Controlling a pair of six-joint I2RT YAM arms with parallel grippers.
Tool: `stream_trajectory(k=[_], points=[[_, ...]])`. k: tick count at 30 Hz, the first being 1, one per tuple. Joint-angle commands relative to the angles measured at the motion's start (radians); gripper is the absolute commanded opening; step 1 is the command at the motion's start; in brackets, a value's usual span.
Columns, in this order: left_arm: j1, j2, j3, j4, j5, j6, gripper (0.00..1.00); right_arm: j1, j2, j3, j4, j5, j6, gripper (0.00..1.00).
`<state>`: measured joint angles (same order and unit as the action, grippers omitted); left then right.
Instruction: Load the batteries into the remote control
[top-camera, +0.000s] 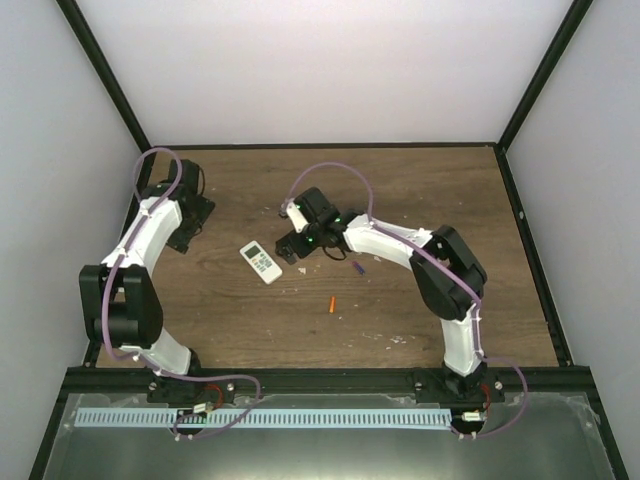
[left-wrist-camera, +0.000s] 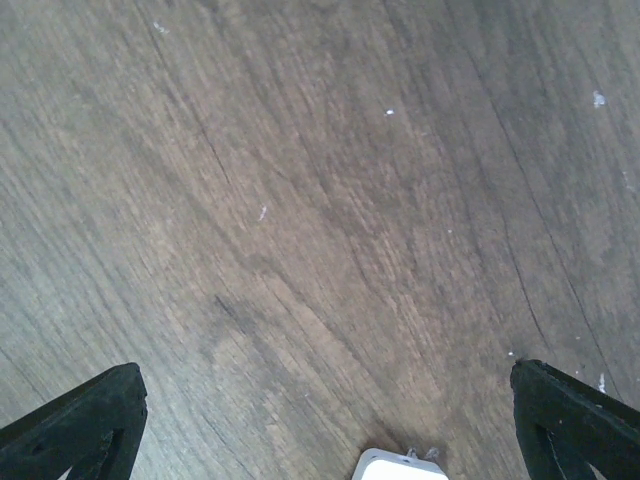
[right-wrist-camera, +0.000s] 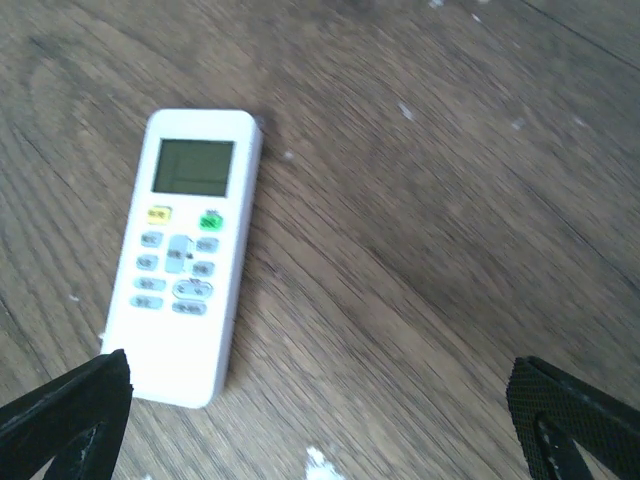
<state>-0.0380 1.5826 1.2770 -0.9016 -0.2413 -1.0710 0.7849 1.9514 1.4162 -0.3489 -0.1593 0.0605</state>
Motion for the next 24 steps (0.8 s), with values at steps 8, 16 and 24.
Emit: stream_trajectory(k=[8, 16, 24], points=[[0.019, -0.028, -0.018, -0.026, 0.050, -0.061, 1.00, 0.109, 0.143, 0.247, -0.151, 0.013, -0.064, 1.00], [0.023, -0.037, -0.019, -0.037, 0.053, -0.069, 1.00, 0.143, 0.202, 0.341, -0.295, 0.018, -0.047, 1.00], [0.024, -0.050, -0.020, -0.045, 0.049, -0.079, 1.00, 0.180, 0.276, 0.423, -0.386, 0.049, -0.027, 1.00]])
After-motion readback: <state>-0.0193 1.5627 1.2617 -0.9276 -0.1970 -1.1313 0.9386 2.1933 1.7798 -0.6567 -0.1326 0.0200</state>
